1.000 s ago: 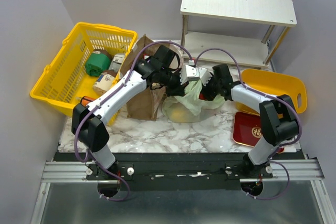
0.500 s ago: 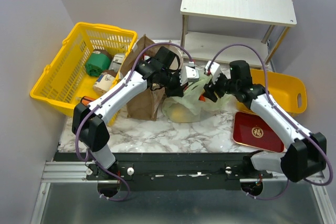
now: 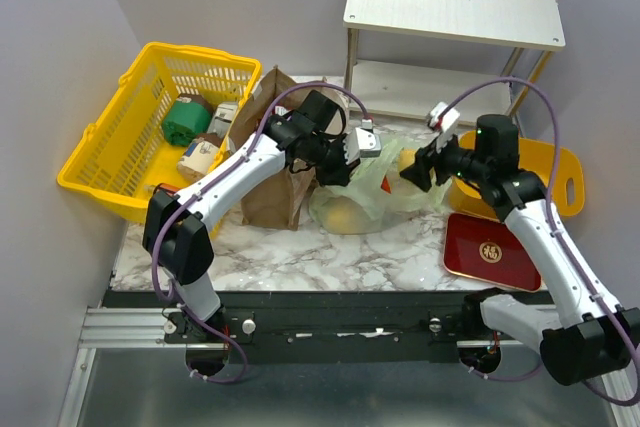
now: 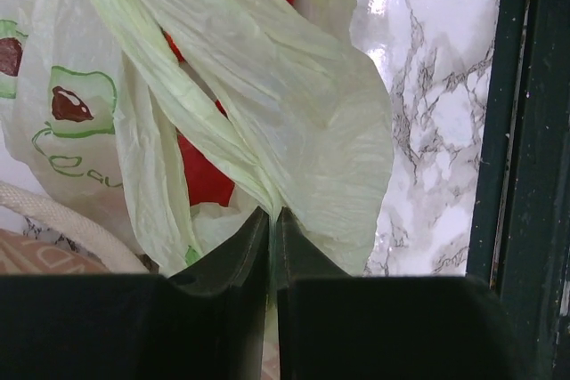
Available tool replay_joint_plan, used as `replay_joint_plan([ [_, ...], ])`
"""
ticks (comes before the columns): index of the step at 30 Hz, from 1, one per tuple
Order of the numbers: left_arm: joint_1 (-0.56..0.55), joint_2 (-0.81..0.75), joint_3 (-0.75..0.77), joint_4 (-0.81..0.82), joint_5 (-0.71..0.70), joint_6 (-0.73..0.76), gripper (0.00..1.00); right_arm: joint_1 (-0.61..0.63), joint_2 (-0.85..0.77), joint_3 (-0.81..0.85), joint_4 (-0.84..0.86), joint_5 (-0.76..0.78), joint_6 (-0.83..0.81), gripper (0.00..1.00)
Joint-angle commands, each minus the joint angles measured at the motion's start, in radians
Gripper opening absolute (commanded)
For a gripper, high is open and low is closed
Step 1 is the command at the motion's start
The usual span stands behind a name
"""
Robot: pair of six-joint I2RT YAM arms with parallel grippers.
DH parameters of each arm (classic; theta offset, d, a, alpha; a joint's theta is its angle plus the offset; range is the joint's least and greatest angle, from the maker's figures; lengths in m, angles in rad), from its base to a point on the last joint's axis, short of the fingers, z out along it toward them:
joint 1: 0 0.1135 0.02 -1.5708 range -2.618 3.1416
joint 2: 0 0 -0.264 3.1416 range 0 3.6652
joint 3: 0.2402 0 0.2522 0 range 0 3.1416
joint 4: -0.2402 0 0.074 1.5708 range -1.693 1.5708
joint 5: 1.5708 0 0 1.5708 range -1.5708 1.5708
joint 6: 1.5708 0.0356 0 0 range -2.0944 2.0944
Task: Untie the knot of the grocery bags and take out the mixed food
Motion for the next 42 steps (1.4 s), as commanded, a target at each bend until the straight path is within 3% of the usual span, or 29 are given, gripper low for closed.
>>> replay_joint_plan([
  [1, 0.001, -0.024, -0.009, 0.006, -0.022, -0.007, 0.18, -0.160, 0.029, 0.105, 0.056, 0.038, 0.142, 0.23],
  [4, 0.000, -0.039, -0.024, 0.005, -0.030, -0.010, 0.19, -0.332, 0.104, 0.151, 0.040, 0.023, 0.191, 0.18],
  [5, 0.000, -0.045, -0.030, 0.008, -0.036, -0.019, 0.20, -0.355, 0.144, 0.162, 0.031, 0.053, 0.187, 0.15],
  [6, -0.002, -0.048, -0.033, 0.009, -0.044, -0.024, 0.22, -0.389, 0.159, 0.171, 0.020, 0.088, 0.178, 0.06],
  [8, -0.002, -0.054, -0.044, 0.012, -0.061, -0.036, 0.25, -0.411, 0.181, 0.162, 0.016, 0.202, 0.136, 0.00],
  [15, -0.002, -0.067, -0.073, 0.021, -0.102, -0.038, 0.36, -0.512, 0.273, 0.087, 0.037, 0.316, 0.096, 0.01],
  [26, -0.002, -0.056, -0.087, 0.021, -0.131, -0.054, 0.46, -0.529, 0.440, 0.068, 0.112, 0.317, 0.044, 0.01],
  [29, -0.002, -0.053, -0.075, 0.018, -0.140, -0.059, 0.48, -0.529, 0.491, 0.085, 0.114, 0.305, 0.032, 0.18],
  [30, 0.000, -0.053, -0.072, 0.018, -0.147, -0.061, 0.49, -0.529, 0.511, 0.088, 0.114, 0.305, 0.030, 0.37],
  [33, 0.000, -0.054, -0.073, 0.017, -0.153, -0.057, 0.50, -0.529, 0.528, 0.105, 0.099, 0.317, 0.021, 0.59],
  [38, -0.002, -0.068, -0.085, 0.018, -0.162, -0.050, 0.52, -0.529, 0.505, 0.146, 0.037, 0.294, 0.007, 0.83],
  [39, 0.000, -0.070, -0.088, 0.018, -0.163, -0.048, 0.54, -0.529, 0.496, 0.148, 0.034, 0.297, 0.012, 1.00],
  [41, -0.002, -0.074, -0.087, 0.021, -0.173, -0.050, 0.58, -0.529, 0.450, 0.145, 0.022, 0.316, 0.030, 1.00],
  [42, 0.000, -0.077, -0.084, 0.029, -0.179, -0.054, 0.71, -0.529, 0.433, 0.147, 0.010, 0.317, 0.027, 1.00],
])
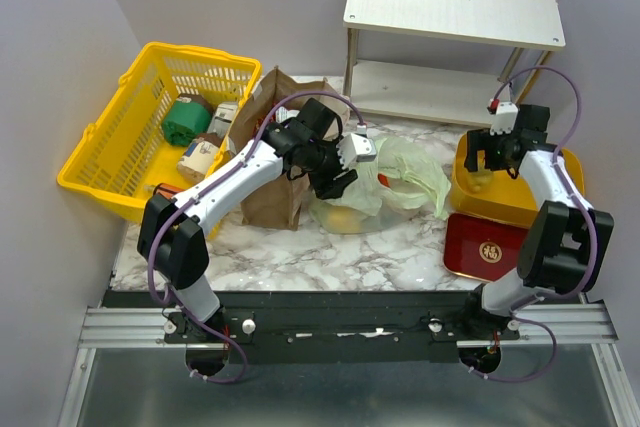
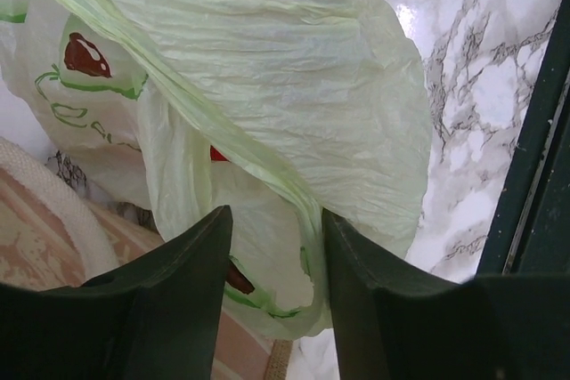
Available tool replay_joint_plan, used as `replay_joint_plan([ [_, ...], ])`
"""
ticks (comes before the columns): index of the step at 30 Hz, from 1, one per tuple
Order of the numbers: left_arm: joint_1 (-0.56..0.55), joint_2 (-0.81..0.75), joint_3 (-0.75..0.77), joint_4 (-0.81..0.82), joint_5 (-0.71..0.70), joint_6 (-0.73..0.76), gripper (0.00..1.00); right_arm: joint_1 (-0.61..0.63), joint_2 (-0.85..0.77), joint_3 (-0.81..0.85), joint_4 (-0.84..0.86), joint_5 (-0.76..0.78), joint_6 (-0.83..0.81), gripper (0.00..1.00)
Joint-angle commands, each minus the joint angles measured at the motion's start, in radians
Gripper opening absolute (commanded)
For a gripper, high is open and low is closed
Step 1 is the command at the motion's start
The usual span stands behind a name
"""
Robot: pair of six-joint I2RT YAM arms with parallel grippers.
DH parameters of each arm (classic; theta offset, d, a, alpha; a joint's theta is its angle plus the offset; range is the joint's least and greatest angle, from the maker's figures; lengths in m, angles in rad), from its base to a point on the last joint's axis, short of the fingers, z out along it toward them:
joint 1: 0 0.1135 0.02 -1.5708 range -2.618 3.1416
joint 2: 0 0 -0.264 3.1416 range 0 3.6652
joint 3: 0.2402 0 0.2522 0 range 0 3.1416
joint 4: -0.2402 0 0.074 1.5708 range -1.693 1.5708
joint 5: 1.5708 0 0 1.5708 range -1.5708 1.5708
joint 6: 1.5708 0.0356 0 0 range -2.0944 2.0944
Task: Untie the knot of the grocery bags and take out the mixed food
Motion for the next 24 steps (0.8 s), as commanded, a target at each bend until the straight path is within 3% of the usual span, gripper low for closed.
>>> replay_joint_plan([
  [1, -0.002, -0.040, 0.005, 0.010, -0.043, -0.014, 0.88, -0.004, -0.096, 0.032, -0.064, 0.015, 0.009, 1.00],
  [2, -0.002, -0.044, 0.011, 0.013, -0.062, -0.024, 0.99, -0.004, -0.124, 0.034, -0.082, 0.024, 0.013, 1.00],
  [5, -0.002, -0.049, 0.051, 0.020, -0.091, -0.037, 0.99, -0.004, -0.143, 0.057, -0.185, 0.004, -0.007, 1.00],
  [6, -0.002, -0.049, 0.077, 0.031, -0.150, -0.046, 0.99, -0.004, -0.159, 0.058, -0.208, -0.008, -0.019, 0.95],
  [9, 0.000, -0.043, 0.143, 0.039, -0.227, -0.057, 0.99, -0.003, -0.176, 0.081, -0.311, -0.039, -0.048, 0.93],
  [10, -0.002, -0.044, 0.155, 0.042, -0.234, -0.049, 0.99, -0.003, -0.167, 0.147, -0.405, -0.051, -0.051, 1.00],
  [16, -0.002, -0.044, 0.195, -0.002, -0.208, -0.032, 0.99, 0.000, -0.057, 0.503, -0.820, -0.047, 0.010, 1.00],
  [20, 0.000, 0.032, 0.267, -0.101, -0.186, -0.066, 0.99, 0.010, -0.086, 0.581, -0.778, 0.056, 0.038, 1.00],
  [23, -0.002, 0.077, 0.339, -0.153, -0.181, -0.096, 0.99, 0.011, -0.174, 0.461, -0.577, 0.137, 0.030, 1.00],
  [24, -0.002, 0.080, 0.364, -0.157, -0.183, -0.104, 0.99, 0.011, -0.204, 0.352, -0.508, 0.162, 0.027, 1.00],
])
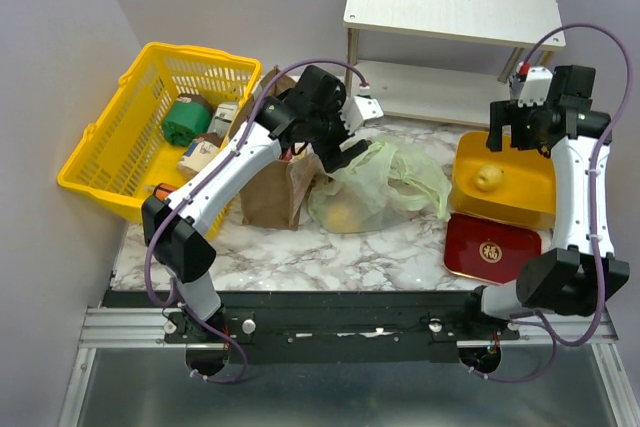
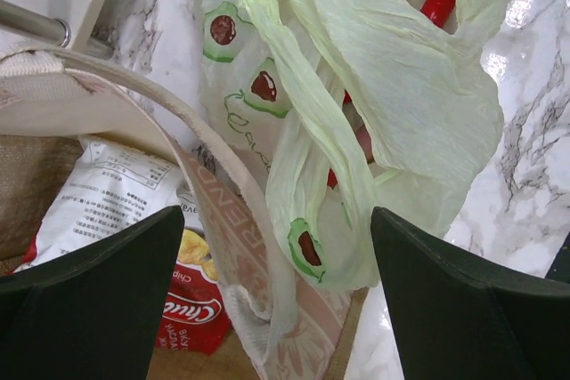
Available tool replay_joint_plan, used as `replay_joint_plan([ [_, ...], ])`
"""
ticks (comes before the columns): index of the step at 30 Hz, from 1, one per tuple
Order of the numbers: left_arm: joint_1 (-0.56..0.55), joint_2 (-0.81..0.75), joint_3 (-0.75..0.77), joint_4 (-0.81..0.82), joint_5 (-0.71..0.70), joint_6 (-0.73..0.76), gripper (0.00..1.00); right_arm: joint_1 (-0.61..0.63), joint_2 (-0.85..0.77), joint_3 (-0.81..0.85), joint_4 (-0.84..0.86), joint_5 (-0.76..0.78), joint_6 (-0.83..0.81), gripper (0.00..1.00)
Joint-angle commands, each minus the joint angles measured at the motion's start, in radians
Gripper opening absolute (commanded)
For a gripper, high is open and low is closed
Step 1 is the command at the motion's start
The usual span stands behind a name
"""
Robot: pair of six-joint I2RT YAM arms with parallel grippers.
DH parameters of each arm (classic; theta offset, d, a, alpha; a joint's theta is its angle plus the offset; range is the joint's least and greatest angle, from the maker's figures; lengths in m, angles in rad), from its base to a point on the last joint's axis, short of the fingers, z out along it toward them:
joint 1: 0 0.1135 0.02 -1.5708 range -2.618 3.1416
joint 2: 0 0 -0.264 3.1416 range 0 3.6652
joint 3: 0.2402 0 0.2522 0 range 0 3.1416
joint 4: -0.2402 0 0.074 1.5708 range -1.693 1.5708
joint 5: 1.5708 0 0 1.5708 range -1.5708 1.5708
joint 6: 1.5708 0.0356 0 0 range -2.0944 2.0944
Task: Untie the knot of the grocery bags and take out the mixed food
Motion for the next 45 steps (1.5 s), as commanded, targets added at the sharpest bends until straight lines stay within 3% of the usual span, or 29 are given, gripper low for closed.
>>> replay_joint_plan([
  [1, -0.002, 0.055, 0.094, -0.088, -0.001, -0.061, 0.99, 0.005, -0.115, -0.219, 0.267, 0.152, 0.012, 1.00],
  [4, -0.002, 0.041, 0.123, -0.063, 0.000, -0.086, 0.99, 0.005, -0.190, -0.287, 0.378, 0.098, -0.026, 1.00],
  [6, -0.002, 0.026, 0.140, -0.042, 0.003, -0.081, 0.99, 0.011, -0.204, -0.286, 0.386, -0.056, -0.078, 1.00],
  [9, -0.002, 0.003, 0.160, -0.016, -0.018, -0.078, 0.99, 0.059, -0.200, -0.257, 0.375, -0.126, -0.160, 1.00],
  [12, 0.001, -0.014, 0.182, -0.011, -0.077, -0.093, 0.99, 0.084, -0.164, -0.230, 0.238, -0.222, -0.238, 1.00],
  [15, 0.000, -0.039, 0.164, 0.020, -0.121, -0.115, 0.99, 0.103, -0.225, -0.340, 0.198, -0.271, -0.279, 1.00],
  [19, 0.000, -0.025, 0.150, 0.021, -0.273, -0.162, 0.99, 0.226, -0.276, -0.418, 0.106, -0.335, -0.396, 1.00],
  [21, -0.003, -0.010, 0.133, 0.020, -0.400, -0.168, 0.99, 0.228, -0.299, -0.425, 0.113, -0.464, -0.367, 1.00],
  [24, -0.010, 0.004, 0.123, 0.009, -0.488, -0.130, 0.99, 0.298, -0.273, -0.392, 0.115, -0.454, -0.324, 1.00],
  [27, -0.002, 0.024, 0.165, -0.028, -0.473, -0.142, 0.99, 0.346, -0.250, -0.336, 0.108, -0.446, -0.307, 1.00],
  [32, -0.009, -0.008, 0.202, -0.026, -0.324, -0.145, 0.99, 0.378, -0.191, -0.315, 0.156, -0.452, -0.197, 1.00],
  [36, -0.083, 0.018, 0.219, -0.071, -0.336, -0.070, 0.99, 0.386, -0.196, -0.374, 0.205, -0.568, -0.151, 1.00],
  [39, -0.121, 0.024, 0.144, -0.001, -0.453, -0.086, 0.99, 0.381, -0.238, -0.431, 0.363, -0.585, 0.119, 1.00],
  [41, -0.163, 0.074, 0.189, -0.051, -0.588, -0.038, 0.99, 0.381, -0.233, -0.405, 0.297, -0.660, 0.094, 1.00],
  [42, -0.169, 0.149, 0.287, -0.143, -0.606, -0.030, 0.99, 0.383, -0.236, -0.389, 0.265, -0.665, 0.066, 1.00],
  [44, -0.165, 0.228, 0.411, -0.231, -0.556, -0.053, 0.99, 0.381, -0.241, -0.373, 0.184, -0.623, -0.049, 1.00],
  [45, -0.152, 0.280, 0.500, -0.265, -0.460, -0.079, 0.99, 0.383, -0.246, -0.378, 0.175, -0.599, -0.061, 1.00],
])
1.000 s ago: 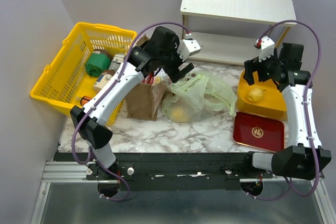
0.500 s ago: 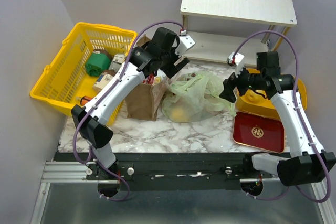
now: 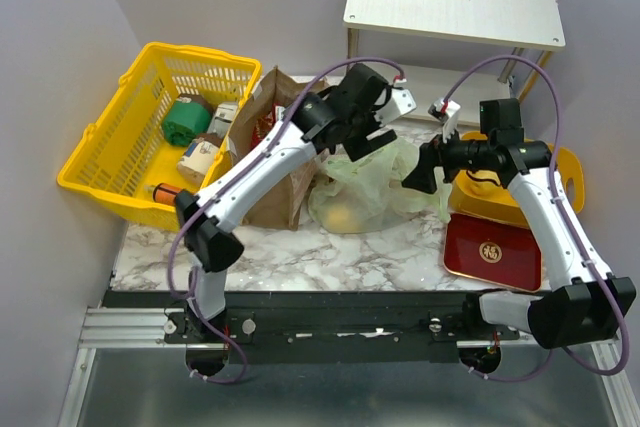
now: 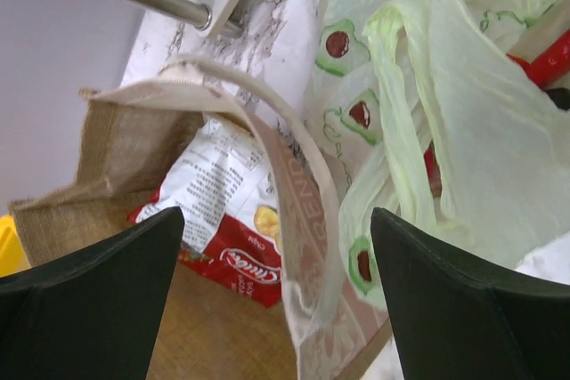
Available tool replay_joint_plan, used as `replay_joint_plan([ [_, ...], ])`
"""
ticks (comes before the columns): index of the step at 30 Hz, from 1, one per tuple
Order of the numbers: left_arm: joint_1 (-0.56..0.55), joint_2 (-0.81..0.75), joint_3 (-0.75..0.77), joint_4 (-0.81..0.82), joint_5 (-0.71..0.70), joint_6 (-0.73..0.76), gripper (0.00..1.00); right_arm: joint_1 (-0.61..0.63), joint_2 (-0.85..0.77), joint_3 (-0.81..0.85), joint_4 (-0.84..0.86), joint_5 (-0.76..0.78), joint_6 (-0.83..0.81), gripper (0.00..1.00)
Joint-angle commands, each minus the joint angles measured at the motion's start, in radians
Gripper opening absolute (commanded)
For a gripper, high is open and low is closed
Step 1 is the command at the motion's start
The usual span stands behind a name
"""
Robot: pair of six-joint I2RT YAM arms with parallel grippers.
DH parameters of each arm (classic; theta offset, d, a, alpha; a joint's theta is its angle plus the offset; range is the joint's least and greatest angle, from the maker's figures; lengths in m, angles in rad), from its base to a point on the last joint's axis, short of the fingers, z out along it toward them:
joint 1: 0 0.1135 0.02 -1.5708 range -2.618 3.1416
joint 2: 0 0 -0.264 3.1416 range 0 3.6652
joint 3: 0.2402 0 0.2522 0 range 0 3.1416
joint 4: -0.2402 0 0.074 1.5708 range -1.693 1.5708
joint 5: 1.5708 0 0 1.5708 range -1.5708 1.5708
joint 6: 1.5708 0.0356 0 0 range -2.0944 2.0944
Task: Untie the knot of the grocery bags and take out the mixed food
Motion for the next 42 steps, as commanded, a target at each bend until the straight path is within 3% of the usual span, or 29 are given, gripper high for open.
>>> replay_joint_plan([
  [1, 0.015, 0.164, 0.222, -0.131, 0.055, -0.038, 0.99, 0.006, -0.034, 0.010, -0.077, 0.002, -0.062, 0.99],
  [3, 0.037, 0.118, 0.134, 0.060, 0.184, -0.127, 0.99, 0.006, -0.039, -0.015, -0.082, 0.071, -0.092, 0.91],
  [6, 0.040, 0.061, 0.012, 0.287, 0.289, -0.147, 0.98, 0.001, -0.100, -0.077, -0.057, 0.107, -0.046, 0.80],
  [7, 0.037, 0.071, 0.006, 0.297, 0.328, -0.150, 0.98, 0.003, -0.134, -0.091, -0.065, 0.090, -0.045, 0.75],
  [9, 0.035, 0.172, 0.071, 0.220, 0.350, -0.164, 0.98, 0.003, -0.169, -0.128, -0.088, 0.042, -0.065, 0.73],
  [13, 0.041, 0.384, 0.369, 0.048, 0.370, -0.241, 0.98, 0.003, -0.240, -0.193, -0.115, 0.053, -0.054, 0.73],
  [17, 0.046, 0.434, 0.327, 0.067, 0.422, -0.264, 0.98, 0.001, -0.286, -0.243, -0.131, 0.044, -0.098, 0.76],
  [22, 0.048, 0.481, 0.328, 0.051, 0.378, -0.266, 0.91, 0.000, -0.323, -0.268, -0.094, 0.065, -0.080, 0.79],
  [26, 0.049, 0.452, 0.316, 0.043, 0.386, -0.232, 0.70, 0.000, -0.326, -0.288, -0.060, 0.062, -0.057, 0.80],
  [27, 0.048, 0.434, 0.314, 0.034, 0.392, -0.224, 0.55, 0.001, -0.326, -0.295, -0.053, 0.061, -0.054, 0.80],
  [30, 0.046, 0.373, 0.308, 0.035, 0.421, -0.207, 0.38, 0.001, -0.321, -0.308, -0.033, 0.062, -0.043, 0.80],
  [38, 0.046, 0.217, 0.224, 0.012, 0.531, -0.215, 0.43, 0.000, -0.260, -0.297, 0.012, 0.071, -0.033, 0.81],
  [40, 0.048, 0.176, 0.160, -0.009, 0.550, -0.187, 0.27, 0.000, -0.226, -0.279, 0.036, 0.064, -0.023, 0.81],
  [42, 0.051, 0.136, 0.127, -0.038, 0.571, -0.172, 0.00, 0.001, -0.199, -0.265, 0.056, 0.068, -0.019, 0.81],
])
